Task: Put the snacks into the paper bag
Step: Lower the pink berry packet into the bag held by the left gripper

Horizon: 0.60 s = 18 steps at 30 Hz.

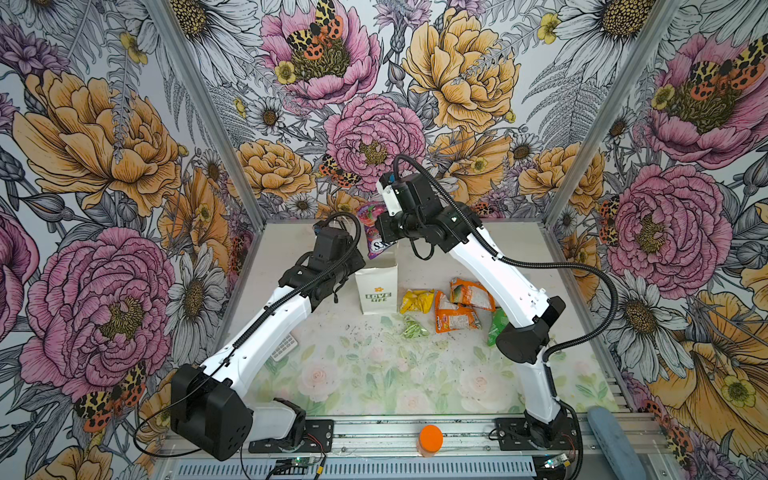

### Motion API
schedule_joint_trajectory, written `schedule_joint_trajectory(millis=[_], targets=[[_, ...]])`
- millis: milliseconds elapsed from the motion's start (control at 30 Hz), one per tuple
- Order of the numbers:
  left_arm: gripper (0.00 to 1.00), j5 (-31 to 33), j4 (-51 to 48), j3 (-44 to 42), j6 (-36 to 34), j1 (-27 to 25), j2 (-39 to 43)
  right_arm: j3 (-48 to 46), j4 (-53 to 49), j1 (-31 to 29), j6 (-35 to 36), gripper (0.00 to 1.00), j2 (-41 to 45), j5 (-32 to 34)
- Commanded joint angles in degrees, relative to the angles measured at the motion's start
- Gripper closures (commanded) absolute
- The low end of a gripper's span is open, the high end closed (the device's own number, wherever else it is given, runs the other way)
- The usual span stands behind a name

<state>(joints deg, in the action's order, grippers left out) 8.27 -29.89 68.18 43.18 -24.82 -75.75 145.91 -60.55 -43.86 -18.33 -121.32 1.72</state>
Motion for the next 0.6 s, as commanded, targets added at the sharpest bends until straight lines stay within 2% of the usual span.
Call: schedule_joint_trajectory(millis=[0,567], targets=[[1.00,-1.29,0.39,-0.95,0.42,0.78,0.86,-1.15,2.55,-0.60,1.19,1.00,0.67,2.27],[1.00,-1.59,1.00,-1.05,0.77,0.64,0.36,-4.83,2.46,-3.66,-2.51,1.00,0.23,2.84]])
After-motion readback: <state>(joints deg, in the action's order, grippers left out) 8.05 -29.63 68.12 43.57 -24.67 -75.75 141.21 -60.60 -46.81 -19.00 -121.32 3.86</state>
